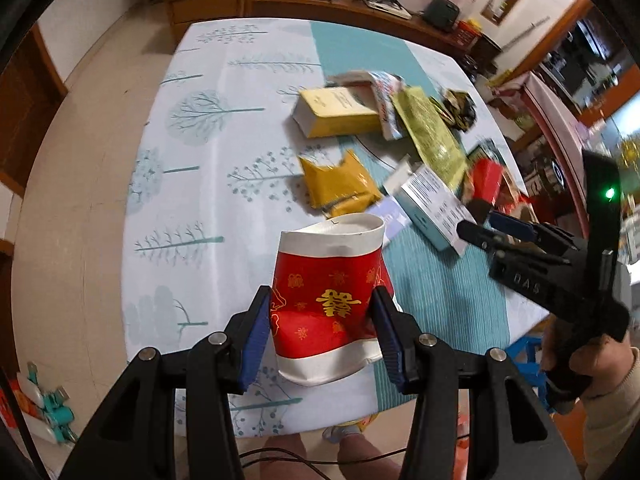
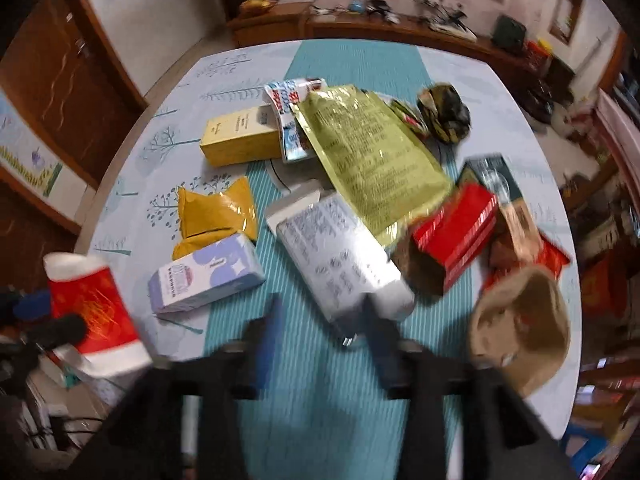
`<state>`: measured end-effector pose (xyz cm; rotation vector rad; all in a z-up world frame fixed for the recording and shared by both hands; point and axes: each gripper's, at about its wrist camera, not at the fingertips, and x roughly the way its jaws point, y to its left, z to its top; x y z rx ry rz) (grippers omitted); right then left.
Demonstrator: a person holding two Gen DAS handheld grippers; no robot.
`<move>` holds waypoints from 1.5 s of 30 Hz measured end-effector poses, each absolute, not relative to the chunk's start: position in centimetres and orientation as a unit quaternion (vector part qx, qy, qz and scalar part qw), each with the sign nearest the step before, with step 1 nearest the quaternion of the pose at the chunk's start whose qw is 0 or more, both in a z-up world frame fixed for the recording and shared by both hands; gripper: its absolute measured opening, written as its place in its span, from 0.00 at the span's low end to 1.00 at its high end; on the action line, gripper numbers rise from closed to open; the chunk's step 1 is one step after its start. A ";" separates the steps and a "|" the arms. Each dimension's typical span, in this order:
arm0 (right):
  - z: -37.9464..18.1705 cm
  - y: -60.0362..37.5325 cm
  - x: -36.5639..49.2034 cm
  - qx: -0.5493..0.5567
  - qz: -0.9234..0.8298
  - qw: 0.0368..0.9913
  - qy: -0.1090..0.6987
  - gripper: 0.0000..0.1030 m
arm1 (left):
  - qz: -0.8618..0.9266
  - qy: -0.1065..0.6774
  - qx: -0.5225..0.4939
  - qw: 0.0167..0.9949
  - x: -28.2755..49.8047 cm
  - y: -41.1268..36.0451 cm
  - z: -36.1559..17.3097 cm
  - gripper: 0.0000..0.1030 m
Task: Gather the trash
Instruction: 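Grasp the silver foil box with the right tool while the left tool holds the red cup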
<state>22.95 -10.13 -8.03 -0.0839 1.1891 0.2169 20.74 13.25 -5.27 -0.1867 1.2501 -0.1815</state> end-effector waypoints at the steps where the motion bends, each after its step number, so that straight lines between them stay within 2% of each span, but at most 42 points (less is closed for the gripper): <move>1: -8.2 -10.0 23.3 -0.048 0.106 0.822 0.558 0.60 | -0.082 0.584 -0.090 0.802 20.9 13.6 -5.3 0.46; 10: -12.1 -8.5 27.6 -0.105 0.134 0.796 0.580 0.62 | -0.055 0.593 -0.097 0.797 21.2 15.6 -5.8 0.46; 12: -13.0 -8.2 28.0 -0.130 0.132 0.790 0.585 0.66 | -0.055 0.597 -0.093 0.795 21.2 15.5 -6.1 0.46; 13: -13.3 -8.1 28.2 -0.144 0.131 0.788 0.584 0.71 | -0.055 0.598 -0.091 0.794 21.1 15.5 -6.2 0.46; 16: -14.5 -8.3 28.8 -0.141 0.135 0.771 0.606 0.73 | -0.059 0.600 -0.082 0.794 21.1 15.1 -6.3 0.46; 26: -13.5 -10.4 25.8 -0.050 0.118 0.794 0.594 0.67 | -0.086 0.607 -0.043 0.789 21.1 13.2 -6.2 0.46; 35: -8.5 -14.0 17.6 0.115 0.098 0.821 0.550 0.67 | -0.128 0.600 -0.016 0.789 19.8 10.3 -4.8 0.46; 40: -5.7 -15.0 13.0 0.173 0.096 0.819 0.539 0.67 | -0.145 0.588 -0.012 0.795 18.0 8.5 -3.1 0.46; 45: -5.4 -16.6 8.1 0.204 0.094 0.813 0.537 0.67 | -0.153 0.578 -0.012 0.801 14.9 6.3 -1.8 0.46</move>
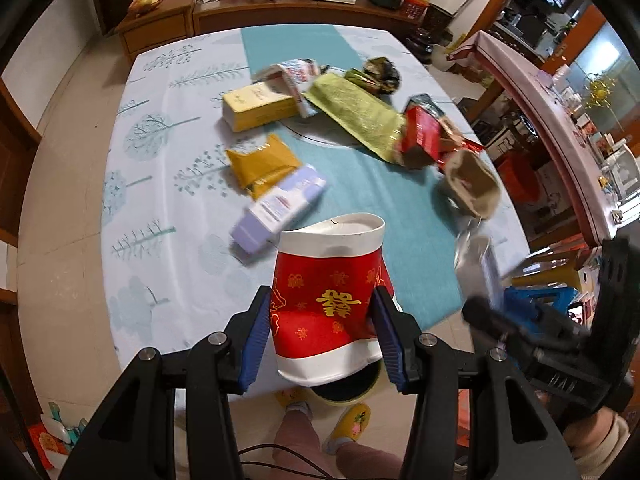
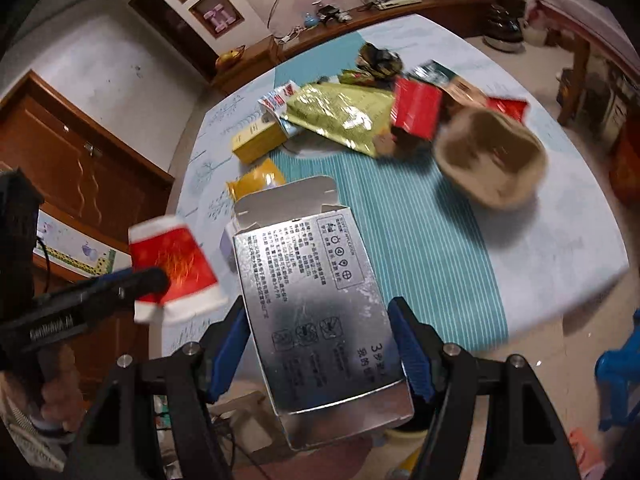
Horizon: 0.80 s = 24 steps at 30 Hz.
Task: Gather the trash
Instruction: 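Grasp the silver foil box with the right tool while the left tool holds the red cup, then carry both items over the black bin and open both tools to drop them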
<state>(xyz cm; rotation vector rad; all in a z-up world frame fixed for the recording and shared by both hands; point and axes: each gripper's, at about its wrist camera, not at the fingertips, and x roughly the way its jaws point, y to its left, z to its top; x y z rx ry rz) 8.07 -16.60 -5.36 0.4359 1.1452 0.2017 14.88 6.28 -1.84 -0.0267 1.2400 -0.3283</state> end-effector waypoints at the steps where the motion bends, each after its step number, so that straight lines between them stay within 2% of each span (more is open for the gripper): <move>1: -5.6 -17.0 7.1 0.212 0.095 0.809 0.540 0.67 | -0.153 0.578 -0.011 0.801 14.1 5.7 -1.8 0.46; 13: -8.9 -22.4 -4.1 0.247 0.086 0.784 0.563 0.67 | -0.160 0.603 -0.001 0.781 3.2 -1.6 -4.3 0.46; 24: -14.3 -26.0 -9.9 0.296 0.065 0.745 0.594 0.67 | -0.151 0.645 0.059 0.746 -2.5 -5.9 -10.5 0.46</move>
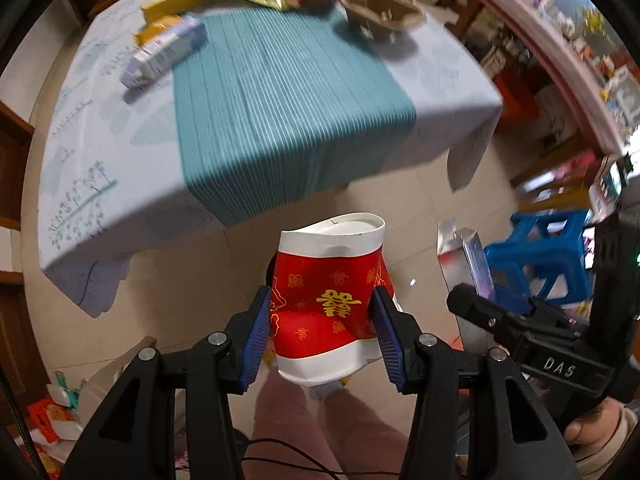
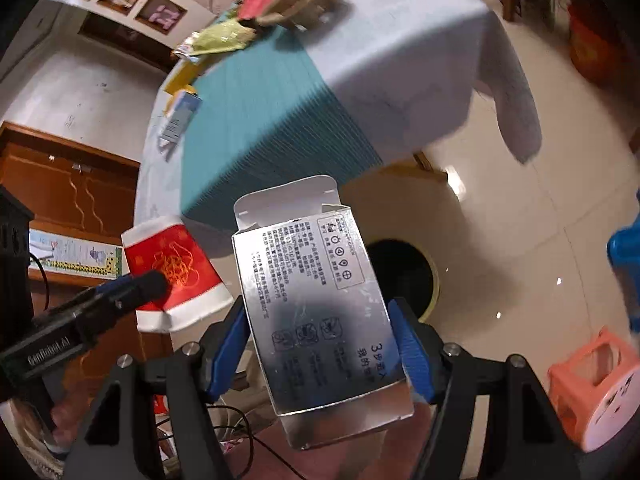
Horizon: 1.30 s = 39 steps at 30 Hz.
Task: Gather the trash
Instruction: 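Carry both items over the black bin and open both tools to drop them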
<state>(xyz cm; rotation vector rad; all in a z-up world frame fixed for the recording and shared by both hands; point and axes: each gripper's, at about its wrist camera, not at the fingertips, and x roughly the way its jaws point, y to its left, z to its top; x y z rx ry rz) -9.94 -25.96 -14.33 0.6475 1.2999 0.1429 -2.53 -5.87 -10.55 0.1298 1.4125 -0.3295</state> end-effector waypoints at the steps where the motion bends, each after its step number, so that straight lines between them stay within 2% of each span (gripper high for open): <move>1: -15.2 -26.0 -10.2 0.302 0.062 0.740 0.598 0.67 | -0.151 0.651 0.067 0.741 -2.8 -6.2 -11.6 0.46; 7: -21.1 -26.2 -10.9 0.328 0.024 0.717 0.615 0.67 | -0.158 0.681 0.105 0.707 -3.6 -7.6 -18.9 0.47; 17: -35.3 -24.9 -10.4 0.348 -0.028 0.680 0.645 0.68 | -0.163 0.687 0.154 0.691 -2.1 -9.0 -33.1 0.48; 19: -37.4 -24.8 -10.2 0.351 -0.042 0.675 0.648 0.68 | -0.160 0.692 0.161 0.686 -1.5 -8.9 -35.7 0.52; 21: -39.7 -24.7 -9.9 0.361 -0.054 0.671 0.645 0.68 | -0.157 0.693 0.161 0.685 -0.6 -8.5 -37.4 0.64; 22: -40.6 -24.6 -9.8 0.363 -0.059 0.670 0.645 0.68 | -0.156 0.692 0.159 0.687 -0.3 -8.5 -37.8 0.67; 26: -42.7 -24.1 -9.1 0.371 -0.069 0.665 0.645 0.69 | -0.155 0.691 0.154 0.689 0.4 -7.2 -38.7 0.89; 31: -43.7 -23.1 -8.6 0.371 -0.068 0.661 0.649 0.70 | -0.145 0.687 0.158 0.694 1.0 -5.7 -38.7 0.90; 39: -43.8 -21.6 -7.1 0.360 -0.057 0.658 0.659 0.71 | -0.128 0.674 0.130 0.716 0.5 -3.4 -35.6 0.90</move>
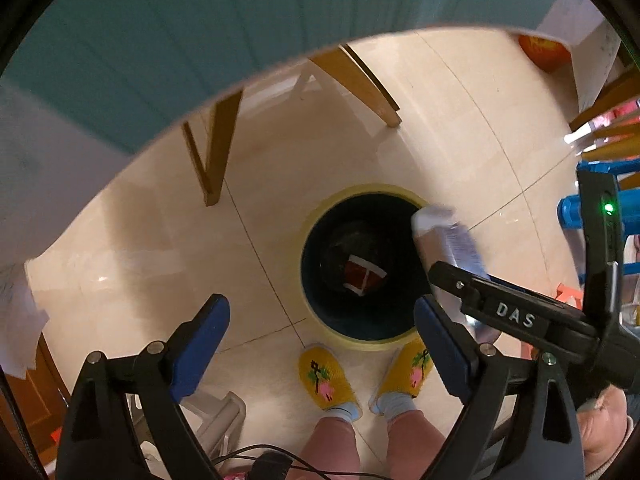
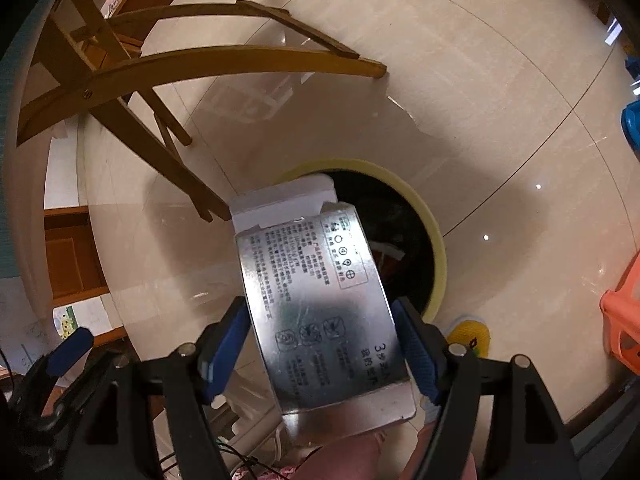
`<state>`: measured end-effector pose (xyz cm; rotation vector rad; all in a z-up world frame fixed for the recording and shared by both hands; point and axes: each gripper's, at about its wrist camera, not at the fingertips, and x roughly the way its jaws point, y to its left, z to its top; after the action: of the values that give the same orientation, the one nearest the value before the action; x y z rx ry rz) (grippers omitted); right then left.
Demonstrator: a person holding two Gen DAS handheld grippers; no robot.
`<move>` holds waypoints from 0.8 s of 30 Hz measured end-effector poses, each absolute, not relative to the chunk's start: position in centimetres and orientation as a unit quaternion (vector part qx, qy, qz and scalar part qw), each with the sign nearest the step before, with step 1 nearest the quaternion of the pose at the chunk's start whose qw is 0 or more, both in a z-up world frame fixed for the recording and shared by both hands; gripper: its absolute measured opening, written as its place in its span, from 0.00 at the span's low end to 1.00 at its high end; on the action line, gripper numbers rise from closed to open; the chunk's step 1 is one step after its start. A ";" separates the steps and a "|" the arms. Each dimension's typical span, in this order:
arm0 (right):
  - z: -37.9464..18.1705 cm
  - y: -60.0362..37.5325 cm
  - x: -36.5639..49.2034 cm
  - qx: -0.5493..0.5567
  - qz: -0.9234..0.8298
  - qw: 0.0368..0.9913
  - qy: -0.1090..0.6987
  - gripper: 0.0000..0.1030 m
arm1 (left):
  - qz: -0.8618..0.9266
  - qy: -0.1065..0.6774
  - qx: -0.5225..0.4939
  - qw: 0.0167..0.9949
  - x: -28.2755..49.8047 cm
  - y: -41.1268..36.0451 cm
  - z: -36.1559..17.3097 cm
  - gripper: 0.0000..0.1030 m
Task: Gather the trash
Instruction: 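Carry both items over the black bin and open both tools to drop them, then return both tools to the table above the remaining trash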
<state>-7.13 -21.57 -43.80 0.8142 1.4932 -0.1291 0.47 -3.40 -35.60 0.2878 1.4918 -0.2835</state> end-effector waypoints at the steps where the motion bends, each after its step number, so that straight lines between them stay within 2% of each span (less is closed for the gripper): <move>1: -43.5 -21.3 -6.9 0.358 -0.053 0.659 0.660 0.71 | -0.127 0.673 0.127 0.718 0.6 -3.3 -35.6 0.90; 13: -35.8 -19.5 -6.6 0.300 -0.042 0.708 0.637 0.72 | -0.129 0.649 0.121 0.740 -0.8 -1.6 -27.7 0.90; 24: -21.6 -18.6 -8.6 0.235 -0.009 0.754 0.613 0.72 | -0.142 0.596 0.106 0.783 -1.4 -1.3 -15.0 0.90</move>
<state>-8.61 -18.58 -21.65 0.5122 1.3383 -0.0198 -1.42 -1.33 -15.05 0.2280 1.2856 -0.3074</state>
